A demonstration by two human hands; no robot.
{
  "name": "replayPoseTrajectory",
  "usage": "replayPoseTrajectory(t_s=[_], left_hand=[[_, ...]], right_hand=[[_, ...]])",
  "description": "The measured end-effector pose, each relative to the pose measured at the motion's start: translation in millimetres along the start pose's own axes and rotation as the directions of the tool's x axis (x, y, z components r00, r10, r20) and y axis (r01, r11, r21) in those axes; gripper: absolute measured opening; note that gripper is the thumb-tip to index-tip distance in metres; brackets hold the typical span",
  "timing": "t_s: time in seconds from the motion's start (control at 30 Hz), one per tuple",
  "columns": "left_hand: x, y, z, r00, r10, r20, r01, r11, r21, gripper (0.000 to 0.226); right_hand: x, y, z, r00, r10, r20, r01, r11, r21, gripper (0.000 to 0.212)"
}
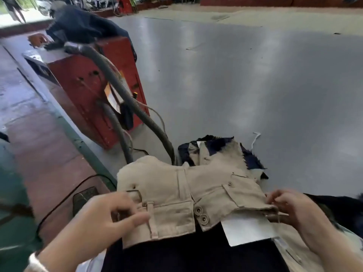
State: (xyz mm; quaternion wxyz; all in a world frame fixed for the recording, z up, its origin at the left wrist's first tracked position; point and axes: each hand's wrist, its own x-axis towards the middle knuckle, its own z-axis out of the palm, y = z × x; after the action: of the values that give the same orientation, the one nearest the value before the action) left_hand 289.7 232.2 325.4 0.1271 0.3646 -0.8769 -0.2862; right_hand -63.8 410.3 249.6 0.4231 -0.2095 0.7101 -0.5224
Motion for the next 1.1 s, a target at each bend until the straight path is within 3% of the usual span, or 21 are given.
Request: replayPoseTrajectory(t_s=[0.07,0.1,0.13,0.2,0.27,0.33,0.43,0.57,0.63,0.73,0.87,0.97,1.1], left_hand=[[-4,-6,0,0.988,-0.043,-0.146,0.06,0.992,0.108,0.051],[-6,-6,2,0.992,-0.069,-0.101,0.083,0.987,0.137,0.065],[-8,-6,6,0.994,-0.11,0.005,0.108,0.981,0.159,0.083],[-14,-6,18,0.964,-0.18,0.198,0.129,0.96,0.247,0.11],[-18,-9,29,0.96,-0.185,0.209,0.113,0.942,0.315,0.118],[-18,-9,32,0.989,-0.095,0.11,0.06,0.958,0.281,0.103],[-14,-13,31,0.994,0.086,-0.073,-0.068,0.972,0.226,0.08],[8,-15,31,0.963,0.223,-0.154,-0.193,0.963,0.187,0.068],[28,-3,30,0.966,0.181,-0.185,-0.175,0.983,0.049,0.058],[74,37,29,0.942,0.267,-0.205,-0.272,0.962,0.0,0.046],[147,109,37,0.925,0.38,-0.019,-0.38,0.921,-0.09,0.021],[200,151,76,0.889,0.403,0.219,-0.425,0.903,0.061,0.02],[248,203,155,0.85,0.347,0.397,-0.466,0.847,0.256,0.011]], right_hand=[[-7,-3,2,0.997,0.005,0.075,-0.002,0.999,-0.044,0.013],[-11,-6,5,0.993,0.022,0.118,-0.013,0.997,-0.079,0.008],[-12,-7,6,0.985,0.028,0.168,-0.013,0.996,-0.092,0.024],[-11,-10,10,0.979,0.034,0.2,-0.052,0.995,0.082,0.04],[-11,-15,16,0.97,0.076,0.231,-0.154,0.927,0.341,0.039],[-10,-15,21,0.965,0.103,0.242,-0.197,0.891,0.408,0.043],[-10,-15,11,0.981,0.036,0.19,-0.101,0.934,0.344,0.047],[-21,-27,-23,0.967,-0.101,0.233,0.022,0.947,0.321,0.045],[-26,-32,-45,0.97,-0.192,0.151,0.127,0.923,0.362,0.042],[-37,-42,-82,0.956,-0.292,-0.022,0.269,0.847,0.458,0.031],[-62,-47,-141,0.964,-0.223,-0.145,0.263,0.871,0.415,0.038],[-83,-40,-180,0.957,-0.131,-0.26,0.221,0.908,0.356,0.034],[-101,-20,-223,0.892,-0.021,-0.452,0.166,0.944,0.285,0.026]])
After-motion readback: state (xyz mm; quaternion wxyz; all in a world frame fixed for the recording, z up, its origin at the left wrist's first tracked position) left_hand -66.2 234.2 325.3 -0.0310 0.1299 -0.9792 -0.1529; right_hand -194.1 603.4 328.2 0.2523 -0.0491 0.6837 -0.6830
